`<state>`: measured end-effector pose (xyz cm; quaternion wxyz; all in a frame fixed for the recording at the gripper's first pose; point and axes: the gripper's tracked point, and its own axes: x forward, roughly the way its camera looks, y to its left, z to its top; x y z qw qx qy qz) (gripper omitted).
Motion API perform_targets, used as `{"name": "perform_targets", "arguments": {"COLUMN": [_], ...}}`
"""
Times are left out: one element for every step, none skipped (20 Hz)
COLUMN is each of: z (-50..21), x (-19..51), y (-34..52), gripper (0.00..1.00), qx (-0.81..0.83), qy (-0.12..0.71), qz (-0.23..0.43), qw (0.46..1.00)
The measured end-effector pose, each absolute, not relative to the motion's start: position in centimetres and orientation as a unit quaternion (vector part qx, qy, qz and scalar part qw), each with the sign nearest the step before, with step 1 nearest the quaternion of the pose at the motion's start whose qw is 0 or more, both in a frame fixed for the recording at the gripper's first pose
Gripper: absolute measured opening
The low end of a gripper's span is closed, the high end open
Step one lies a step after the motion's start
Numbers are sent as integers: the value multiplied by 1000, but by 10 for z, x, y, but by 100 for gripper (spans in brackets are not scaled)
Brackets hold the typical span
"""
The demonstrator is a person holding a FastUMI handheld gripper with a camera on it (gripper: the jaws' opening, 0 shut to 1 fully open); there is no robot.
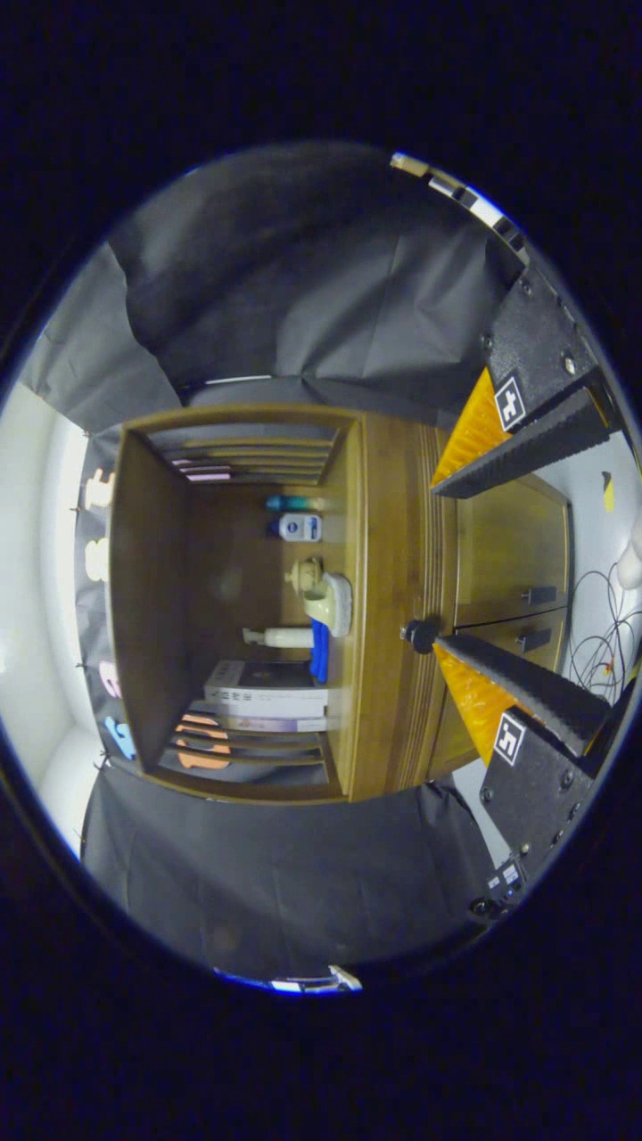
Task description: Pull open the drawer, take out the items inside it, and place them on the countertop above the cabinet.
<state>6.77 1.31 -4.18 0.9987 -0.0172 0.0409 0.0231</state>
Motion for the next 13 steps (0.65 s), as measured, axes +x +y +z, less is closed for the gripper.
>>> {"name": "perform_targets", "arguments": {"z": [-36, -33, -29, -24, -22, -22, -21, -20, -19, -20, -20, -22, -23], "x": [53, 42, 31, 24, 17, 13, 7, 3, 0, -3, -3, -4, -5], "y": [5, -2, -8, -15, -21, -27, -32, -34, -35, -35, -34, -32, -32], "gripper": [99, 99, 99, 99, 99, 100, 99, 99, 99, 99, 99, 99, 100], "qx": [-9, 2, 13, 17, 16, 14, 15, 18, 19, 17, 12, 6, 3], "qy": [37, 32, 27, 24, 24, 26, 25, 25, 23, 23, 22, 23, 27], "qz": [18, 15, 10, 9, 5, 3, 2, 3, 3, 4, 7, 8, 7], "qw": [999, 999, 1000, 1000, 1000, 1000, 1000, 1000, 1000, 1000, 1000, 1000, 1000]}}
